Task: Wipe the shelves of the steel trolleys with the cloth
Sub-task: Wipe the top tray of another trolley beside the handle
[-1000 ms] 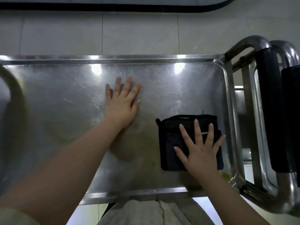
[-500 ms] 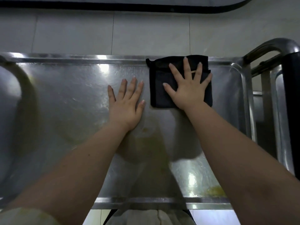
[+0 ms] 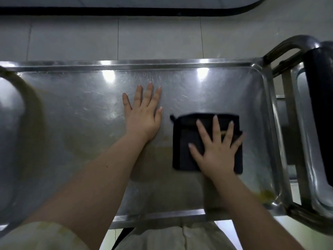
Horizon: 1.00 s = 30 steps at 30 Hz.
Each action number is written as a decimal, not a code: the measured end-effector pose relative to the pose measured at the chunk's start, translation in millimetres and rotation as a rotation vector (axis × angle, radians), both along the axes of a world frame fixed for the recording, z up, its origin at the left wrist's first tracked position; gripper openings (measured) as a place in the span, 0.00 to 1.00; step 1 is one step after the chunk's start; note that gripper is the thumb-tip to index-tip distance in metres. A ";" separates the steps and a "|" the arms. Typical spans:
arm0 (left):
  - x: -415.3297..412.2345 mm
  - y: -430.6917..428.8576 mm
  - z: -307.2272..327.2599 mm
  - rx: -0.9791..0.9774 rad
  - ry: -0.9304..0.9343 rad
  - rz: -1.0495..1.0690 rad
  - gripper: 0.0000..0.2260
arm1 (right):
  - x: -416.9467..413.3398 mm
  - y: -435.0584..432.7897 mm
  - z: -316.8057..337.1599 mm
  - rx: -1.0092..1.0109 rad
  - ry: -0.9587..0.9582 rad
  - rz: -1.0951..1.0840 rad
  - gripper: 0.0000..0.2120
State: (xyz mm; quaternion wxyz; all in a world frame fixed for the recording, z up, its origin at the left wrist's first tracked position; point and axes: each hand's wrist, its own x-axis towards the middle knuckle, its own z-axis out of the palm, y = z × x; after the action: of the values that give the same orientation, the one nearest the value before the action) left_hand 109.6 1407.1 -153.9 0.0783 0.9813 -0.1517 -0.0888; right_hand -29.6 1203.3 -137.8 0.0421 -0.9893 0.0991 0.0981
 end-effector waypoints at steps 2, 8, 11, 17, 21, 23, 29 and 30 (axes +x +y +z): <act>-0.3 0.4 -0.9 -0.006 -0.007 0.001 0.26 | 62.6 -7.0 -2.7 -0.003 0.013 -0.083 0.35; 4.0 -0.4 -5.5 -0.004 -0.022 0.011 0.26 | 170.7 -17.4 -5.2 -0.032 0.084 -0.061 0.35; 2.2 -0.6 -6.3 -0.008 -0.023 0.005 0.26 | 135.1 -11.4 -4.1 -0.031 0.044 -0.019 0.34; 0.0 0.2 -3.1 -0.005 -0.009 -0.011 0.26 | -34.2 28.2 -4.5 -0.004 0.019 0.011 0.33; -2.2 2.6 -5.4 -0.021 -0.024 -0.016 0.26 | -66.2 39.8 -1.5 0.001 0.035 -0.004 0.33; -1.3 2.4 -6.8 -0.027 -0.036 -0.021 0.26 | -36.2 34.9 0.4 0.001 0.012 -0.033 0.34; 3.6 -0.8 -9.0 -0.024 -0.047 -0.008 0.26 | 137.4 -9.9 -5.8 -0.039 0.044 -0.151 0.35; 4.6 -1.2 -8.8 -0.021 -0.045 -0.004 0.26 | 158.4 -15.2 -6.4 -0.041 0.051 -0.146 0.35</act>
State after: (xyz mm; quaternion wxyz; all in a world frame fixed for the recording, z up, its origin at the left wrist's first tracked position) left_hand 114.2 1405.9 -162.8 0.0851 0.9819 -0.1561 -0.0651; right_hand 128.7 1188.2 -144.2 0.0263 -0.9774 0.1738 0.1177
